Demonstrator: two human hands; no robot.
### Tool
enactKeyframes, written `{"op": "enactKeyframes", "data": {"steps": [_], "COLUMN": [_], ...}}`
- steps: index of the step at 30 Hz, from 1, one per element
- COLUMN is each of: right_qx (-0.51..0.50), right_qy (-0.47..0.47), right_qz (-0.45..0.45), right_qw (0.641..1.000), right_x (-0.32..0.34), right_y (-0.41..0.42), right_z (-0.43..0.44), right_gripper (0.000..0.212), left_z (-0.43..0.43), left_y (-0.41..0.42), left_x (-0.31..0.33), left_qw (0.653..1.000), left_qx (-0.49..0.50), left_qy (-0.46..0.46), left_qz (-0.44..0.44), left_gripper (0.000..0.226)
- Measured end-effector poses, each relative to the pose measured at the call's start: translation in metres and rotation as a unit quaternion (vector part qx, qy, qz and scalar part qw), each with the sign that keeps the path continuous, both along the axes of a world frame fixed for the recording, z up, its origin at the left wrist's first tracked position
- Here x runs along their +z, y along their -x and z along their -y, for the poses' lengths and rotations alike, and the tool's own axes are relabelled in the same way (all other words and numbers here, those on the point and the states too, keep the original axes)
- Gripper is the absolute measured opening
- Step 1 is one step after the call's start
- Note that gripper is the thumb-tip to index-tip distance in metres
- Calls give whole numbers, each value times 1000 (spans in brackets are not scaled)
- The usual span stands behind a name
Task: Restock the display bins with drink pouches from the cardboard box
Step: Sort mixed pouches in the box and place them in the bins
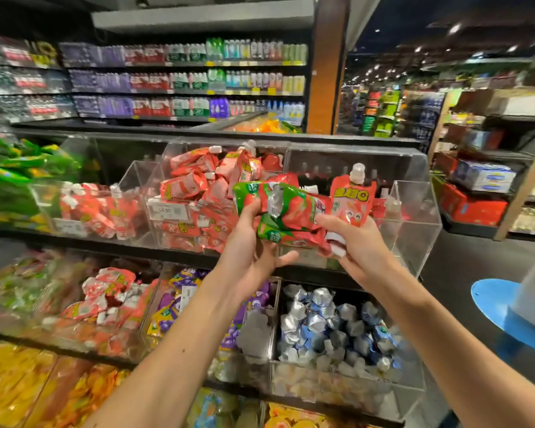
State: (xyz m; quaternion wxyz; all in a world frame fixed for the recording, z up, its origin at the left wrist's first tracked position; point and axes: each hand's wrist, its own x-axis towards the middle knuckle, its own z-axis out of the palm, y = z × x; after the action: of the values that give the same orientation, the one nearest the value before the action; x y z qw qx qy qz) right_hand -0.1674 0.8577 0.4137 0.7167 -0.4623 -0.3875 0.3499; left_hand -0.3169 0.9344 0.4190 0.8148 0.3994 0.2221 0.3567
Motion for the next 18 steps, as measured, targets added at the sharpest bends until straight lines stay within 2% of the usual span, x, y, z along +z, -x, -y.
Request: {"op": "enactKeyframes", "data": {"steps": [5, 8, 11, 13, 15, 16, 18], "right_qx": [-95, -172, -230, -255, -273, -283, -301], "right_qy": [8, 6, 8, 11, 10, 10, 4], "right_qz": [71, 139, 228, 267, 305, 322, 339], "right_qw": [993, 975, 946, 929, 912, 904, 892], "right_x": [44, 73, 101, 113, 122, 125, 128], "right_y": [-4, -13, -30, -42, -58, -66, -83], "right_z": [-8, -7, -5, -5, -5, -6, -6], "right_gripper": [16, 13, 26, 41, 44, 44, 48], "left_z": [-33, -46, -53, -60, -65, -65, -64], "left_y": [-8, -24, -38, -45, -50, -54, -65], "left_x": [28, 42, 53, 57, 62, 64, 64], "left_qw": [998, 994, 990, 988, 983, 979, 969], "left_qx": [7, 32, 40, 63, 84, 86, 92], "left_qy": [-51, -101, -133, -136, -157, -181, -227], "left_qz": [34, 3, -5, 27, 41, 28, -15], "left_gripper": [38, 28, 15, 38, 62, 66, 55]}}
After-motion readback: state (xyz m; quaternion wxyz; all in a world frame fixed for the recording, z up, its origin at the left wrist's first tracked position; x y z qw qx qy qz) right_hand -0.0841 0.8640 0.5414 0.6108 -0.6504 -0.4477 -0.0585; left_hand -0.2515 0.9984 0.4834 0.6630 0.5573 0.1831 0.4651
